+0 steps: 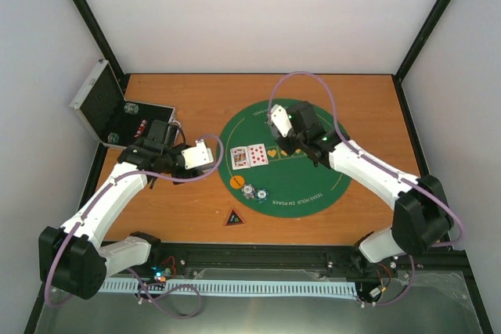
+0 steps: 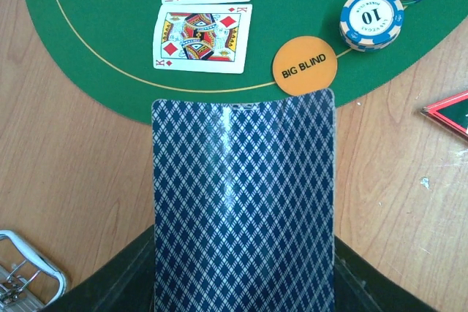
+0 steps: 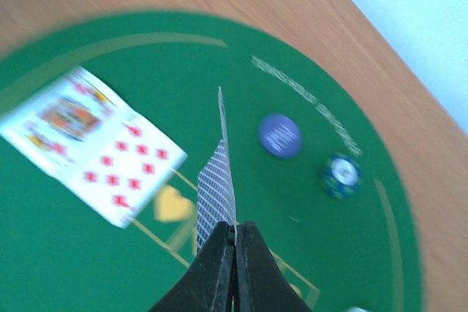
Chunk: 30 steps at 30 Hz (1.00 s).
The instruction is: Distribute texas hold em gaming equipment
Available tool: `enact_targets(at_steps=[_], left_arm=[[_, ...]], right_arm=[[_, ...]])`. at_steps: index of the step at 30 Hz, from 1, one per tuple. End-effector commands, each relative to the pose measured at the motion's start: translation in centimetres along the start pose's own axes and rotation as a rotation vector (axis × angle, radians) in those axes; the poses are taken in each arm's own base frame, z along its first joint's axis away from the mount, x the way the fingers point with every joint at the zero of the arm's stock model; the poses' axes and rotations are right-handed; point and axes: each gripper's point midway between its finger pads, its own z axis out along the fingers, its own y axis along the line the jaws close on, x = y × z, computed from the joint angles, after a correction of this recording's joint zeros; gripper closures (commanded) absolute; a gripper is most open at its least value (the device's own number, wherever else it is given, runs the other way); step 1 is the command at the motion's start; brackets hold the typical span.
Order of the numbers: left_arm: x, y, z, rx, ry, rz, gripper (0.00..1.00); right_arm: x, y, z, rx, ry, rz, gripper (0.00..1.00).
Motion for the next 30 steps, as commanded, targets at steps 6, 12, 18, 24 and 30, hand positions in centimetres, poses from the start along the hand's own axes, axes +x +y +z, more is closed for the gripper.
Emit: enact_targets(at_steps=[6, 12, 18, 24, 30], left_arm=[[-0.5, 0.3, -0.5, -0.025, -0.026, 0.014, 0.52], [-0.5, 0.2, -0.6, -0.024, -0.028, 0.016, 0.52], [-0.5, 0.1, -0.5, -0.024, -0.028, 0.015, 0.52], [-0.2, 0.0, -0.4, -0.025, -0.020, 0.020, 0.52], [-0.4, 0.1, -0.5, -0.028, -0.027, 0.019, 0.52]], right_arm=[[2.0, -4.7, 4.7, 0.349, 0.127, -0.513, 0.97], [7.0, -2.1, 8.3, 0.286, 0.247, -0.671, 0.97], [11.1, 2.6, 9.4, 0.116, 0.320, -0.724, 0.97], [11.7, 4.1, 8.9, 0.037, 0.295, -0.671, 0.97], [12.0, 3.5, 9.6, 0.058, 0.336, -0.669, 0.97]])
